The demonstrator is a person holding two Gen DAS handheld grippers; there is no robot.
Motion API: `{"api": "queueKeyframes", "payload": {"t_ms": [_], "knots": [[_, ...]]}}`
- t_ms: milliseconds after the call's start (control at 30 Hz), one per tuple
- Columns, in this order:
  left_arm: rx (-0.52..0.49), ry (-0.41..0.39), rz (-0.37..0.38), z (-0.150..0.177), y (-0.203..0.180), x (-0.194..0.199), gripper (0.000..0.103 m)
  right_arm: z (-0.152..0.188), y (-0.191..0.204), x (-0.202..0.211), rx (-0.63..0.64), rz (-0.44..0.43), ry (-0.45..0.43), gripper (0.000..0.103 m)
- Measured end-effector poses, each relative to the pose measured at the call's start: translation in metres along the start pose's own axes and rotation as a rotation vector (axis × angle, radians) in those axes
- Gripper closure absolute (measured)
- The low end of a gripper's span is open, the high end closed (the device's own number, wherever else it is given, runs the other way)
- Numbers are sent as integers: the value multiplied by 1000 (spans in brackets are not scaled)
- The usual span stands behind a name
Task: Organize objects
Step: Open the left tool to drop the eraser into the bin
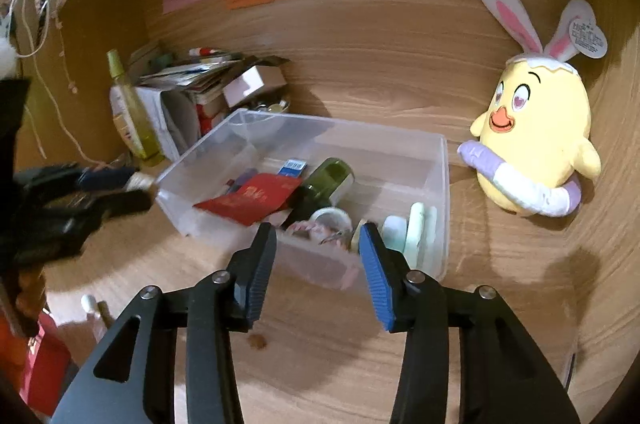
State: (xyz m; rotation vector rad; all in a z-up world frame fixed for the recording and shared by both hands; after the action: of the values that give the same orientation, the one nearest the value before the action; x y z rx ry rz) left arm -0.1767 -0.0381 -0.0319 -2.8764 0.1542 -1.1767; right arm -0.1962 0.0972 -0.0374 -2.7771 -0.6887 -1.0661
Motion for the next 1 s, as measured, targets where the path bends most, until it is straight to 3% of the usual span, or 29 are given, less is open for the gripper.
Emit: {"api": "queueKeyframes", "payload": {"t_ms": [500, 733, 767, 833, 1000], "knots": [[32, 37, 42, -5, 9, -25, 60, 76, 38, -32, 75, -69, 175, 63], [11, 3, 25, 1, 11, 3, 47, 83, 44, -45, 103, -68, 209, 76], [8, 6, 25, 5, 12, 7, 34, 84, 46, -46, 112, -69, 214, 81], [11, 0, 22, 14, 15, 15, 23, 86, 49, -46, 125, -81, 219, 87], [-30, 26, -3, 45, 23, 31, 21, 86, 55, -46, 144, -84, 210, 91]]}}
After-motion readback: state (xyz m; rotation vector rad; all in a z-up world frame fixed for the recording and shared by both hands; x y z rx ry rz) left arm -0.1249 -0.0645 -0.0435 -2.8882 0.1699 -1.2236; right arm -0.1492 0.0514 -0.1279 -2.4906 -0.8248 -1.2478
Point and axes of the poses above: each gripper's, at about its wrist camera, not at the fingertips, and x roughly against the way its jaws point, y to its left, z to its underside, the point moved 8 cm from there along -x, roughly the way its jaws point, and after that the axes turned 2 degrees about y, right-handed, at the moved point
